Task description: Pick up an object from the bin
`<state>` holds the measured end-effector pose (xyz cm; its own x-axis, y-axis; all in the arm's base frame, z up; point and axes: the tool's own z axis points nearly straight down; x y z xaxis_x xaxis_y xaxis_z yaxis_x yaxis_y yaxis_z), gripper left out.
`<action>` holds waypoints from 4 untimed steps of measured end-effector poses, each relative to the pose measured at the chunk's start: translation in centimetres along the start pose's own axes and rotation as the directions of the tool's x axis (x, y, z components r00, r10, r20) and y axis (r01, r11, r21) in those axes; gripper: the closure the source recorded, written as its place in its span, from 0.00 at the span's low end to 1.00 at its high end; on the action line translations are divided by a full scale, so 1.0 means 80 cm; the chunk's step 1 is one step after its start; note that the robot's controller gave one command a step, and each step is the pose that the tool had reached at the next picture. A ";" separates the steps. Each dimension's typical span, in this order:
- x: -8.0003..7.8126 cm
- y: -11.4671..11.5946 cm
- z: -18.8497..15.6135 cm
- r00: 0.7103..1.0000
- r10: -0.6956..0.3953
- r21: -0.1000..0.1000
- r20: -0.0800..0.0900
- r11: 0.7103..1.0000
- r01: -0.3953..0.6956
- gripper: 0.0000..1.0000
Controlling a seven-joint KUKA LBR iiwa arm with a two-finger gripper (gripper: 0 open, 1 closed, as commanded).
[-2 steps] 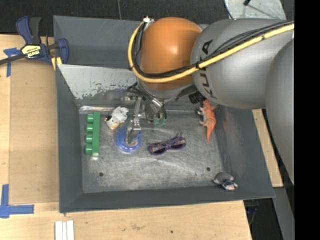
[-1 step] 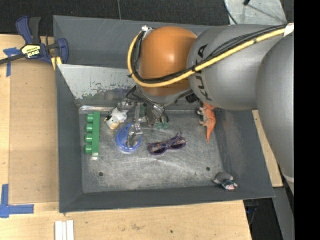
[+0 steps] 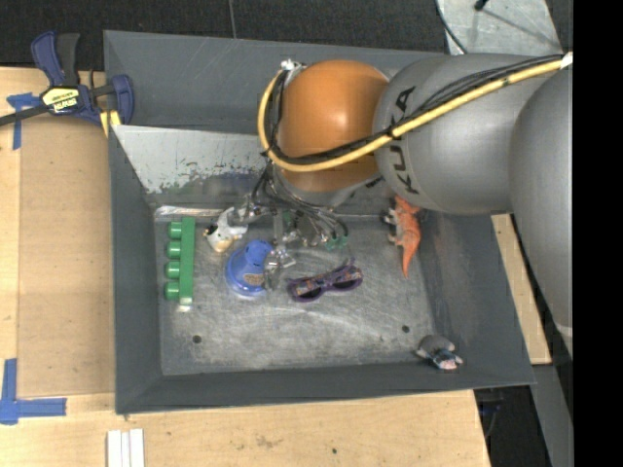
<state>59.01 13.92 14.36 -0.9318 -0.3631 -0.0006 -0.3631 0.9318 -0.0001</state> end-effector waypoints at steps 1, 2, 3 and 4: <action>-0.009 -0.009 0.004 0.998 -0.070 0.001 0.004 0.998 0.070 0.00; -0.029 -0.009 0.050 0.969 -0.246 0.003 0.006 0.969 0.246 0.00; -0.033 -0.011 0.043 0.943 -0.331 0.007 0.016 0.944 0.331 1.00; -0.033 -0.011 0.043 0.943 -0.331 0.007 0.016 0.944 0.331 1.00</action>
Offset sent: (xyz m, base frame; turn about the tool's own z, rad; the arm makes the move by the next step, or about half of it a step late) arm 0.0328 0.0069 -0.0736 -0.4052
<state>61.79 14.06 10.88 -0.7589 -0.6510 -0.0161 -0.6510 0.7591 -0.0077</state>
